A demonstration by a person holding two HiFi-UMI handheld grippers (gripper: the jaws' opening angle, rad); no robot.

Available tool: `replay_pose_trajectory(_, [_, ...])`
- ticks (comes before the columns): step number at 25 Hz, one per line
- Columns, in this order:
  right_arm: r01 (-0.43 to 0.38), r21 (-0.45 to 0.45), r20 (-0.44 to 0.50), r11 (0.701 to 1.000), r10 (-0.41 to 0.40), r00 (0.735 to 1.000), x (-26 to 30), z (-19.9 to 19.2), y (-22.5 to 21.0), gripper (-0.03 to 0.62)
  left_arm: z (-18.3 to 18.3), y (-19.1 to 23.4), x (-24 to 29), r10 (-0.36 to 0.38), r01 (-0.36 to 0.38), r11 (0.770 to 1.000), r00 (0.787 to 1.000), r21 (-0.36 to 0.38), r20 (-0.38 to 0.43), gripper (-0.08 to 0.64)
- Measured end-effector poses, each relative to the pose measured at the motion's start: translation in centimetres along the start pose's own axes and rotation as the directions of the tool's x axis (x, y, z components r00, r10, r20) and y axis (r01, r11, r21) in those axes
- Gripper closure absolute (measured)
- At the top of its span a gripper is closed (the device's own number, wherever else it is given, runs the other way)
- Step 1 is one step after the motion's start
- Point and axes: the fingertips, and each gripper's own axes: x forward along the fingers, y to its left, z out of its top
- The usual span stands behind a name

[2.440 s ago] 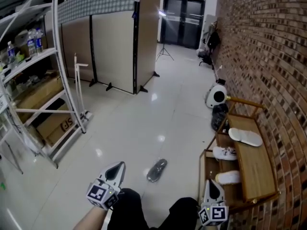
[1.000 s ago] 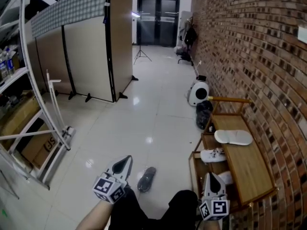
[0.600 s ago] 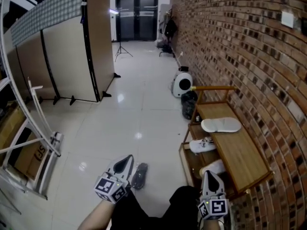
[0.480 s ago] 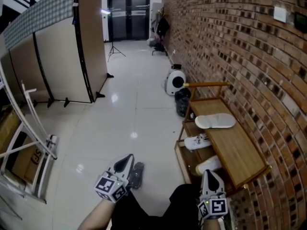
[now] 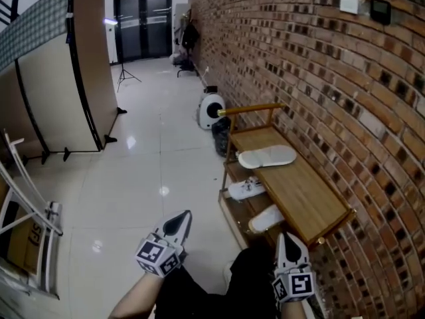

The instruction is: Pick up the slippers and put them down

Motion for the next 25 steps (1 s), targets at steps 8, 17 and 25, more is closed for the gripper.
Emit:
replay_pose_trajectory(8, [0.059, -0.024, 0.033, 0.998, -0.058, 0.998, -3.0, 1.7, -3.0, 0.583, -1.2, -4.0, 3.5, -0.097, 0.097, 0.995, 0.995, 0.006, -0.026, 0.56])
replay_pose_trajectory(17, [0.036, -0.023, 0.011, 0.999, -0.035, 0.999, -2.8, 0.1, -3.6, 0.583, -3.3, -6.9, 6.0, -0.264, 0.263, 0.91, 0.964, -0.321, 0.041, 0.56])
replay_pose_trajectory(25, [0.013, -0.009, -0.007, 1.0, -0.013, 1.0, -2.3, -0.6, -2.6, 0.583, -7.6, -9.2, 7.7, -0.382, 0.33, 0.789, 0.924, -0.518, 0.007, 0.56])
